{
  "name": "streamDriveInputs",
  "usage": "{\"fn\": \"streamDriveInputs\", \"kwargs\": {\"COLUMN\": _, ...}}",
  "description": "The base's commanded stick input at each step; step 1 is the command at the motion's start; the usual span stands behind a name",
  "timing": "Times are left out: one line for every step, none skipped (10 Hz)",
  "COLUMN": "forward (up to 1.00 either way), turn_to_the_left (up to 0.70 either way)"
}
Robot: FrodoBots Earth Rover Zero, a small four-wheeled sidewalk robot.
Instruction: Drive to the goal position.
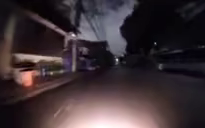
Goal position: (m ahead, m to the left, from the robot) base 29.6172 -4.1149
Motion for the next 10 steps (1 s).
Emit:
{"fn": "streamDriveInputs", "kwargs": {"forward": 1.0, "turn_to_the_left": 0.0}}
{"fn": "streamDriveInputs", "kwargs": {"forward": 1.0, "turn_to_the_left": 0.0}}
{"fn": "streamDriveInputs", "kwargs": {"forward": 1.0, "turn_to_the_left": 0.0}}
{"fn": "streamDriveInputs", "kwargs": {"forward": 1.0, "turn_to_the_left": 0.0}}
{"fn": "streamDriveInputs", "kwargs": {"forward": 1.0, "turn_to_the_left": 0.0}}
{"fn": "streamDriveInputs", "kwargs": {"forward": 1.0, "turn_to_the_left": 0.0}}
{"fn": "streamDriveInputs", "kwargs": {"forward": 1.0, "turn_to_the_left": 0.0}}
{"fn": "streamDriveInputs", "kwargs": {"forward": 1.0, "turn_to_the_left": 0.0}}
{"fn": "streamDriveInputs", "kwargs": {"forward": 1.0, "turn_to_the_left": 0.0}}
{"fn": "streamDriveInputs", "kwargs": {"forward": 1.0, "turn_to_the_left": 0.0}}
